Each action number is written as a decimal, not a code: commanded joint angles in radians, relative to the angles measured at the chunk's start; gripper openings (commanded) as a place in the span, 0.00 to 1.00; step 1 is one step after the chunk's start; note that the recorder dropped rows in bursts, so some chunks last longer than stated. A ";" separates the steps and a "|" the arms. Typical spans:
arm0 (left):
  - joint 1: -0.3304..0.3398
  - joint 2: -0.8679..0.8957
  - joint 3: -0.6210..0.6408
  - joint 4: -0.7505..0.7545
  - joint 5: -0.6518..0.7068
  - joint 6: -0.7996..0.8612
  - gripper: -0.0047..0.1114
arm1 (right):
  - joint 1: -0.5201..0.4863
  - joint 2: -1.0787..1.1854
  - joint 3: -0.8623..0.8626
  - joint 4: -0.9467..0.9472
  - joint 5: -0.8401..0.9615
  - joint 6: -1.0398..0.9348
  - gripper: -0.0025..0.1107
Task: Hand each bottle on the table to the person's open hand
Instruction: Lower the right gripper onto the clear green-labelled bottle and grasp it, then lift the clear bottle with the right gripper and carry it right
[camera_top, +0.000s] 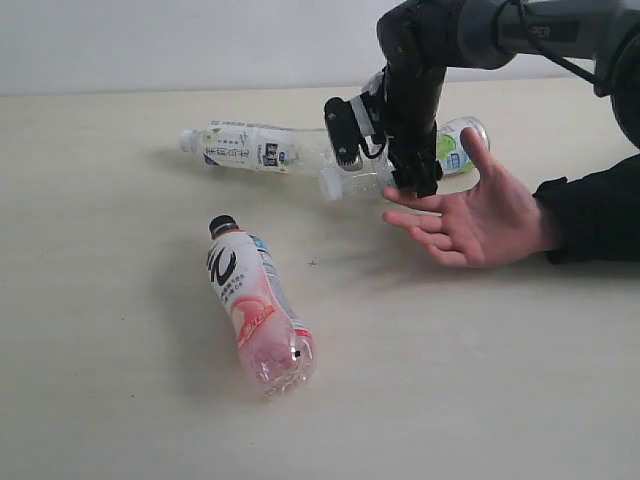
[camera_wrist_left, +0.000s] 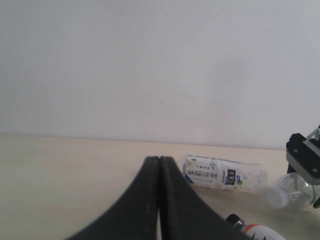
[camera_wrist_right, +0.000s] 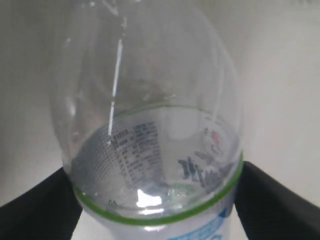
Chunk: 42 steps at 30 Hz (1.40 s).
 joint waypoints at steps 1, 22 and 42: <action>0.003 -0.006 -0.001 -0.004 -0.001 -0.005 0.04 | 0.000 -0.004 -0.004 -0.022 -0.007 0.034 0.65; 0.003 -0.006 -0.001 -0.004 -0.001 -0.005 0.04 | 0.000 -0.248 -0.057 -0.096 0.057 0.287 0.02; 0.003 -0.006 -0.001 -0.004 -0.001 -0.003 0.04 | 0.005 -0.392 -0.207 0.166 0.327 1.074 0.02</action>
